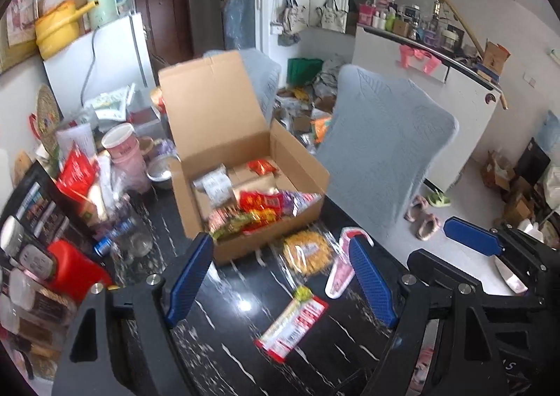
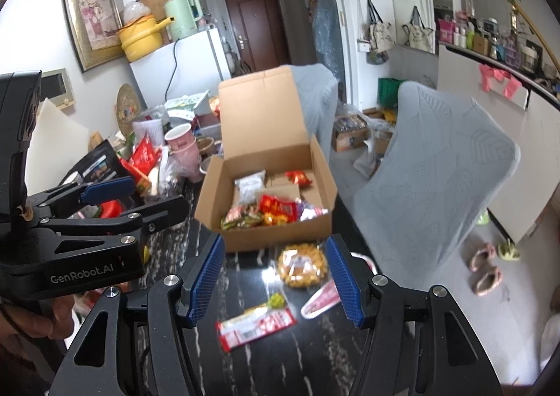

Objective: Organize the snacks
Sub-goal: 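Withdraw both tools from the box back over the table, then reach the left tool to the green lollipop while the right tool reaches the pink rose packet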

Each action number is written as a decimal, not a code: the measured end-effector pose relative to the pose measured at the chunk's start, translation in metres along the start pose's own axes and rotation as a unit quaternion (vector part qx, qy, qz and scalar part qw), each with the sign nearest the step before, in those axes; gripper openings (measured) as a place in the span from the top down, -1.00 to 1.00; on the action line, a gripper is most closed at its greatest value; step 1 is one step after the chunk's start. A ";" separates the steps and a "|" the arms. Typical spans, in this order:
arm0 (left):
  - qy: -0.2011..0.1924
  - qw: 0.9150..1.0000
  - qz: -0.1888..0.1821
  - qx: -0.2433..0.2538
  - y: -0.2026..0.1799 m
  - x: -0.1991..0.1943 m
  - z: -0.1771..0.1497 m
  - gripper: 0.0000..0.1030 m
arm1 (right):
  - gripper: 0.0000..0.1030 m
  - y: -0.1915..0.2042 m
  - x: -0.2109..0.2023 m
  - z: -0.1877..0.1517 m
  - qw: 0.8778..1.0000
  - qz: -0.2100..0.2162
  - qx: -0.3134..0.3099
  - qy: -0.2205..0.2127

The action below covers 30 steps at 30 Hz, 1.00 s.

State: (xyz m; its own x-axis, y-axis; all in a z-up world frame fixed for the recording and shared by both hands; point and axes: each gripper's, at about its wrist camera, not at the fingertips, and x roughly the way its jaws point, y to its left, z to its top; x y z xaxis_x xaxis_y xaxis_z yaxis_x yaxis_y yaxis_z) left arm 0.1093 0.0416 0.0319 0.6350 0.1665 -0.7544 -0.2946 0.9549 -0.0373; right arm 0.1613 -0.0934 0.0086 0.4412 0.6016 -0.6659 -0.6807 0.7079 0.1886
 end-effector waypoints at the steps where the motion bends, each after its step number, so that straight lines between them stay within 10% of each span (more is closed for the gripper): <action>1: 0.004 1.000 -0.001 0.001 -0.002 0.001 -0.003 -0.55 | -0.17 -0.001 0.000 -0.003 1.000 -0.001 0.003 0.003; 30: 0.128 0.991 -0.014 -0.023 -0.008 0.093 -0.093 -0.55 | -0.17 -0.048 0.058 -0.104 0.989 -0.020 0.056 0.135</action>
State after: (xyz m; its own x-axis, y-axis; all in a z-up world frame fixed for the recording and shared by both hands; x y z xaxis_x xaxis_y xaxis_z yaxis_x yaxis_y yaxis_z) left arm 0.1042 0.0265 -0.0991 0.4422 0.0669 -0.8944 -0.3152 0.9452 -0.0851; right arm 0.1588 -0.1316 -0.1141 0.2838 0.4626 -0.8399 -0.5899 0.7748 0.2274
